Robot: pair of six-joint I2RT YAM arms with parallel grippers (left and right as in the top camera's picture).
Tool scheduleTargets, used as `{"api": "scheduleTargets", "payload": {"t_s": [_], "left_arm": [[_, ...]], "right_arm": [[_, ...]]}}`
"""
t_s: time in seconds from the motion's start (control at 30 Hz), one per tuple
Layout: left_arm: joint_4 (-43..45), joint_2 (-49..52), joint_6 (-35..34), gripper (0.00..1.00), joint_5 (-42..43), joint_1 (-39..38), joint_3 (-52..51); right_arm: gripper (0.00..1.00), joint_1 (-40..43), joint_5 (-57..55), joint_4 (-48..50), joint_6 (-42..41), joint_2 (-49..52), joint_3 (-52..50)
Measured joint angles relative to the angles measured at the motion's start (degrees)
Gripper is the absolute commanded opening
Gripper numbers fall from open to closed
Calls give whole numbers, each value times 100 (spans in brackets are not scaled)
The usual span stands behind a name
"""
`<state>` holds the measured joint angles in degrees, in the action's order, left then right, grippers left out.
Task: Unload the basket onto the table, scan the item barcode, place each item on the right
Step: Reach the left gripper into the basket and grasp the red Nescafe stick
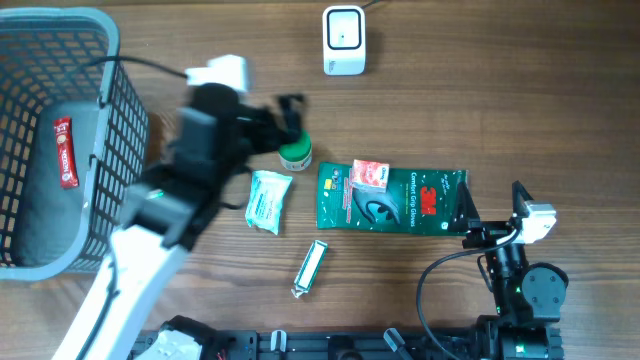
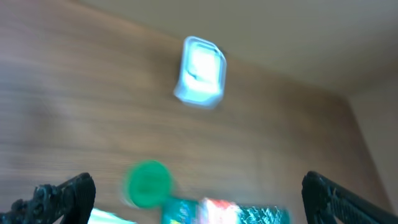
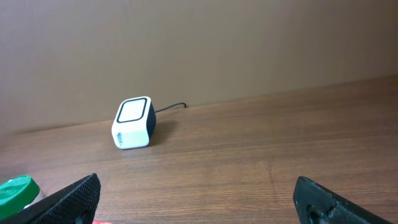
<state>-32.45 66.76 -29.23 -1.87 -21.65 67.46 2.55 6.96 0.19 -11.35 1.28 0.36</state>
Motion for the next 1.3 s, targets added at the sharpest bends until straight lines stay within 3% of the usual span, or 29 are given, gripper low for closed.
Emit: {"api": "scheduleTargets", "payload": {"t_s": [0.07,0.13,0.3,0.5,0.67,1.0,1.3], "left_arm": [[-184,-247,120,100,-144,560,153],[-424,-527,306,100,-280,1692,463],[-647,-726,490,100,-398,3635,807],[-752,-55,520,100,-278,5394,817],[-763,964,520,100,-256,5858,815],[-557,2573,522,100,-212,5912,815],[645,3399,802,100,-286,5912,219]], "right_arm": [[100,0,0,0,0,0,0],[100,0,2,0,0,0,0],[100,0,0,0,0,0,0],[100,0,0,0,0,0,0],[100,0,0,0,0,0,0],[100,0,0,0,0,0,0],[100,0,2,0,0,0,0]]}}
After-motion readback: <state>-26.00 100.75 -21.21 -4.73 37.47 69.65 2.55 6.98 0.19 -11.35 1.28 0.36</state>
